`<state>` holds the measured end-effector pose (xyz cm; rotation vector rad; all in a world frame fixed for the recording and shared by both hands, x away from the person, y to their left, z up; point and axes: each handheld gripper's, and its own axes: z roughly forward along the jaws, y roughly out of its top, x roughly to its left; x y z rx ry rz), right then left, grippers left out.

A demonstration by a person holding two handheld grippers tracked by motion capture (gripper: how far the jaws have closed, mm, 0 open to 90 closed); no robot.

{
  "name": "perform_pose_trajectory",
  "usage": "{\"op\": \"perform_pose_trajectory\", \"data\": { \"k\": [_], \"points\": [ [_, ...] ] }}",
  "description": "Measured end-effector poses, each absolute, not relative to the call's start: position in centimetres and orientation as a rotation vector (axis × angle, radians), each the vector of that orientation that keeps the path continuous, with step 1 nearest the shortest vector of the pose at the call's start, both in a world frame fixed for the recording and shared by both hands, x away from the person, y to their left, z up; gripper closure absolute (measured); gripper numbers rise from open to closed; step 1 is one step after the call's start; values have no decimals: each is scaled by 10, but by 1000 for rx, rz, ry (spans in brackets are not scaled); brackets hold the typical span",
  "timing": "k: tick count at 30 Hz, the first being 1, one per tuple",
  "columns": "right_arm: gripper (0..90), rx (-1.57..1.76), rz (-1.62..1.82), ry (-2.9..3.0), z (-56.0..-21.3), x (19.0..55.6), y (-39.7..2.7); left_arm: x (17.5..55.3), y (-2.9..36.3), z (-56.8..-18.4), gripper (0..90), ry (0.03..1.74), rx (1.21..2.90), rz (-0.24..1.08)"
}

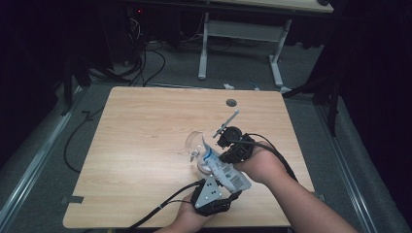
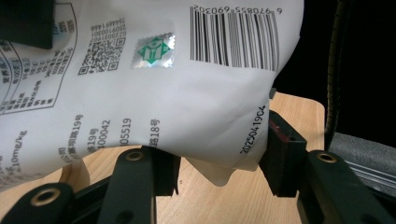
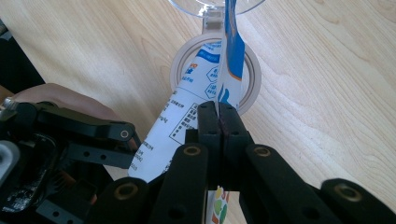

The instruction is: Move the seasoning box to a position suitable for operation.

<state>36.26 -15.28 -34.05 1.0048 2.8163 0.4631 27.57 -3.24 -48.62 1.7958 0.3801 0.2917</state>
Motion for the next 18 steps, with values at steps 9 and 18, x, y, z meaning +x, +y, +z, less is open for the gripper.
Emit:
{"op": "perform_pose_trajectory", "data": {
  "k": [9,18],
  "points": [
    [897,1009,459,2819,-343,360,-155,276,-33,-493,540,383,1809,290],
    [897,1010,464,2827,-345,360,-157,277,-32,-499,537,392,1825,286]
  ]
}}
